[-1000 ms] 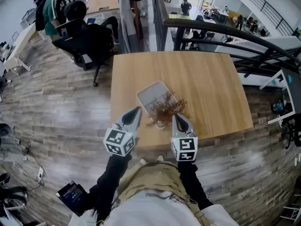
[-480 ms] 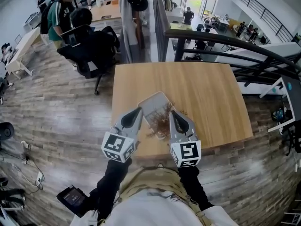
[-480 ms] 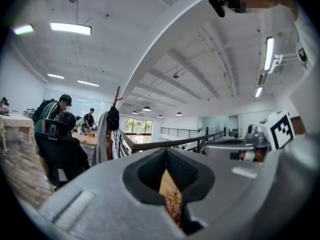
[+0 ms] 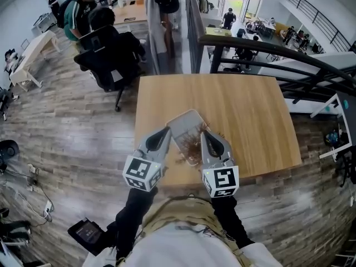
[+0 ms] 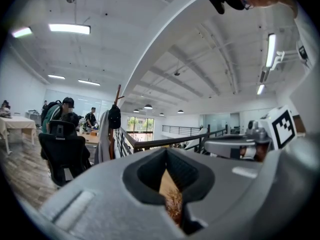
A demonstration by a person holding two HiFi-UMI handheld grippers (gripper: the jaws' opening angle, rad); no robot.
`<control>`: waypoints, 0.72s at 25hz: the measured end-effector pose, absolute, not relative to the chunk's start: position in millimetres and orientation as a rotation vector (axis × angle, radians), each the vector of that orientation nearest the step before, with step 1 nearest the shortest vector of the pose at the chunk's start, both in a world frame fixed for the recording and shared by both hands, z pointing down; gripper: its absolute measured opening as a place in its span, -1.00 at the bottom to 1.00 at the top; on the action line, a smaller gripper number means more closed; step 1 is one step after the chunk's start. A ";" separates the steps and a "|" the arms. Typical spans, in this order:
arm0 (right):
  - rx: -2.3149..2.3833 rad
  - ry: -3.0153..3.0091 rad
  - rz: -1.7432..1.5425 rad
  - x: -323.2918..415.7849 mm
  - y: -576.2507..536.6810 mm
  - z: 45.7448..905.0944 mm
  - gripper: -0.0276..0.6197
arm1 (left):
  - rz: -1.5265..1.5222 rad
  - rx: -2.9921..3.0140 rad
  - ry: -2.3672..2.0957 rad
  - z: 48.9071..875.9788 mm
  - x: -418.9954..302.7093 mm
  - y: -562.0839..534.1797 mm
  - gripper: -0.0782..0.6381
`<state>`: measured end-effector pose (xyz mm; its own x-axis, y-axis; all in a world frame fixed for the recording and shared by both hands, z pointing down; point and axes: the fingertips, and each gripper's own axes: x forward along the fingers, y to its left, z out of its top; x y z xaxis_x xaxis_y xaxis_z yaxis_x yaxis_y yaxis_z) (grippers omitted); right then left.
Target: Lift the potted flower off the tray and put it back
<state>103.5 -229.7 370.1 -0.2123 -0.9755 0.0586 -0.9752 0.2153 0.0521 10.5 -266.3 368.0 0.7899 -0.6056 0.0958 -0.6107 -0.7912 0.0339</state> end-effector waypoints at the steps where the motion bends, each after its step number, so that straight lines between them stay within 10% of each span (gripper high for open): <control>1: 1.921 -2.386 -0.007 104.0 -230.0 370.1 -0.90 | 0.123 2.913 -0.991 368.1 11.1 -266.3 -0.78; 18: 1.939 -2.373 -0.025 108.6 -229.9 367.4 -0.90 | 0.137 2.906 -0.979 372.9 10.9 -264.7 -0.78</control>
<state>108.6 -229.9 367.4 -0.1977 -0.9790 0.0496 -0.9778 0.2005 0.0613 10.9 -264.7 372.9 0.7929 -0.5997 0.1076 -0.6062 -0.7943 0.0398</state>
